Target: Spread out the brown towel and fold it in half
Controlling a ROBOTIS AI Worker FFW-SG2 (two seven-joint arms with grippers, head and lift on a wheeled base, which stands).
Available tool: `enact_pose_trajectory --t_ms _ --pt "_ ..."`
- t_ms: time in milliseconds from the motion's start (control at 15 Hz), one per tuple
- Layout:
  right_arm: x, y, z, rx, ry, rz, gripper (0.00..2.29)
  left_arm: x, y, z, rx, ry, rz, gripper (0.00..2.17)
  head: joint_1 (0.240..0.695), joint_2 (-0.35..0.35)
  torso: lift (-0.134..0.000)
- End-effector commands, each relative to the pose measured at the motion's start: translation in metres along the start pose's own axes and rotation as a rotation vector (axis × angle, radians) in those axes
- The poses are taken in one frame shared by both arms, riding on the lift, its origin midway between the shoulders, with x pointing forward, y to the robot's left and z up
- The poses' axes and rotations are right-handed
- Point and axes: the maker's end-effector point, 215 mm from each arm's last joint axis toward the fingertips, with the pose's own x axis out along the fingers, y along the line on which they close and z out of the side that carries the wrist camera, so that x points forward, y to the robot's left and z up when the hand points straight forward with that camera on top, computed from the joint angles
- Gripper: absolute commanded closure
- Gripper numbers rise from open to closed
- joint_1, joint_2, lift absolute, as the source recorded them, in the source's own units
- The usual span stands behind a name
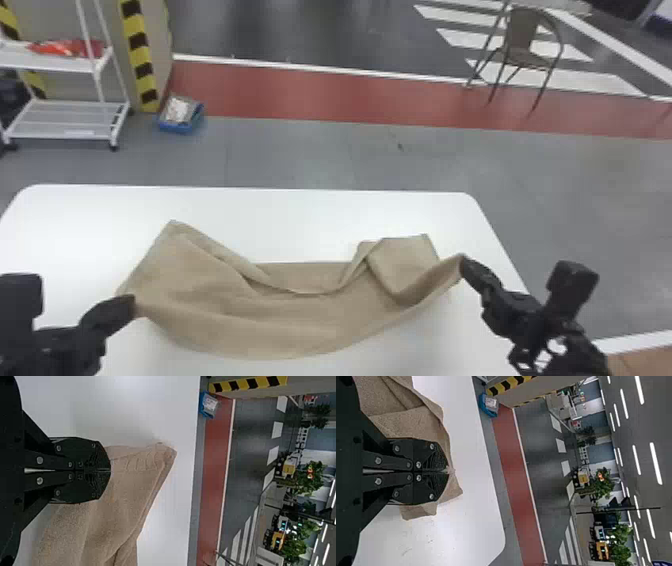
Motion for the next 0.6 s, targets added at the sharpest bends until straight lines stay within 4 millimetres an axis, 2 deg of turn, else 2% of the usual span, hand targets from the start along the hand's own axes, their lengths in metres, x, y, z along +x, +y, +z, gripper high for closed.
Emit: enact_pose_trajectory --t_ms 0,67,133,200,333,400,467,533 --pt "-0.003 -0.003 0.015 -0.003 -0.028 -0.005 1.77 -0.025 0.022 -0.004 0.015 0.065 0.065 1.47 0.695 -0.214 0.000" --pt "-0.005 -0.004 0.023 -0.003 -0.044 -0.007 1.77 -0.033 0.044 -0.006 0.047 0.098 0.138 1.47 0.695 -0.206 0.000" --pt "-0.007 -0.004 0.027 0.000 -0.054 -0.006 1.77 -0.035 0.057 -0.003 0.070 0.111 0.178 1.47 0.695 -0.195 0.000" --pt "-0.006 -0.003 0.025 -0.001 -0.050 -0.004 1.77 -0.035 0.069 -0.014 0.083 0.172 0.225 1.47 0.695 -0.181 0.000" --pt "-0.002 0.005 0.008 0.002 -0.019 0.009 1.77 -0.021 0.069 -0.028 0.090 0.221 0.225 1.46 0.695 -0.149 0.000" --pt "0.000 0.009 0.002 0.001 -0.009 0.018 1.77 -0.013 0.069 -0.037 0.087 0.234 0.222 1.24 0.695 -0.130 0.000" --pt "0.001 0.010 0.002 -0.002 -0.007 0.017 1.77 -0.007 0.066 -0.043 0.088 0.232 0.215 0.63 0.695 -0.125 0.000" --pt "0.000 0.010 0.002 -0.003 -0.005 0.018 1.77 -0.006 0.068 -0.048 0.088 0.240 0.216 0.31 0.695 -0.122 0.000"
